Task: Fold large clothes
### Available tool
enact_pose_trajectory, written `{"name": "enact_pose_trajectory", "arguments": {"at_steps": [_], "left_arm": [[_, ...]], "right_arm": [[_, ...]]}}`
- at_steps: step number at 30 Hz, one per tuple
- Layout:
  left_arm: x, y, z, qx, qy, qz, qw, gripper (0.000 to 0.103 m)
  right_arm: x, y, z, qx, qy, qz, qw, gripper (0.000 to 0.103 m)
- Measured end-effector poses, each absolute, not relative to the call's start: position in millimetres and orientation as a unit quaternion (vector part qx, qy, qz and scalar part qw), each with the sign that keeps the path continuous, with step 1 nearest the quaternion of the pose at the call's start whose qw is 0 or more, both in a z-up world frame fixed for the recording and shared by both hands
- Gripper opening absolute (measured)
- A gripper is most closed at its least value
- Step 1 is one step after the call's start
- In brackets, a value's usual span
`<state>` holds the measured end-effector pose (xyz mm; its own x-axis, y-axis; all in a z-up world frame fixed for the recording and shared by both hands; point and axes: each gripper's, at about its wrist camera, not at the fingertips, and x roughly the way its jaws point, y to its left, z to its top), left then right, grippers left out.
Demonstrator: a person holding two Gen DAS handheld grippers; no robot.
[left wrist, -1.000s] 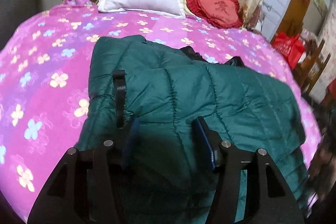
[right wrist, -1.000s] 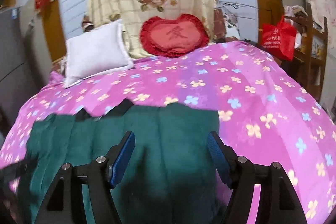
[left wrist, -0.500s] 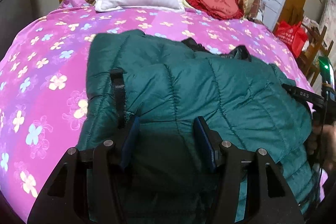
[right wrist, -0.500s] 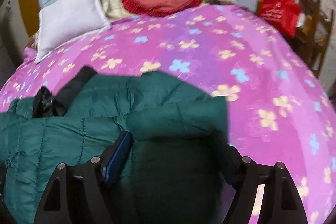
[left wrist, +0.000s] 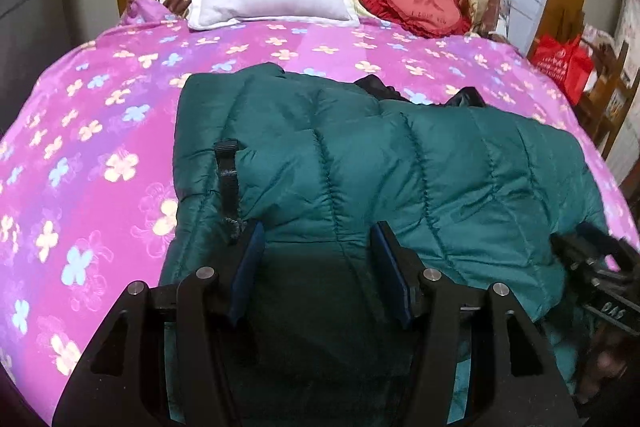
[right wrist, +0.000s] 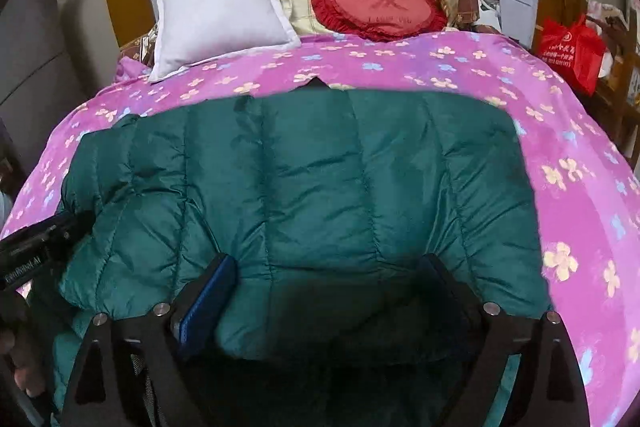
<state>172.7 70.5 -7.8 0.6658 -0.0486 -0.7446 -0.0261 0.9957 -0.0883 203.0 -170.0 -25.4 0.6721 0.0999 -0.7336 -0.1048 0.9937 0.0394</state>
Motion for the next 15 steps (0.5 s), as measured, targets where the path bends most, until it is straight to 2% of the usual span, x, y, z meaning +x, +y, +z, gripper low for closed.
{"name": "enact_pose_trajectory", "arguments": {"at_steps": [3,8,15], "left_arm": [[174.1,70.9,-10.0,-0.052,0.410,-0.020,0.911,0.069],[175.1,70.6,-11.2,-0.064,0.407,-0.039,0.910,0.079],[168.1,70.6,-2.0,-0.071,0.386,-0.034,0.919,0.079]], "right_arm": [[202.6,-169.8,-27.7,0.000,0.400,0.060,0.914,0.102],[201.8,-170.0,-27.3,0.002,0.397,0.063,0.916,0.103],[199.1,-167.7,-26.7,-0.006,0.395,0.058,0.917,0.103]]}}
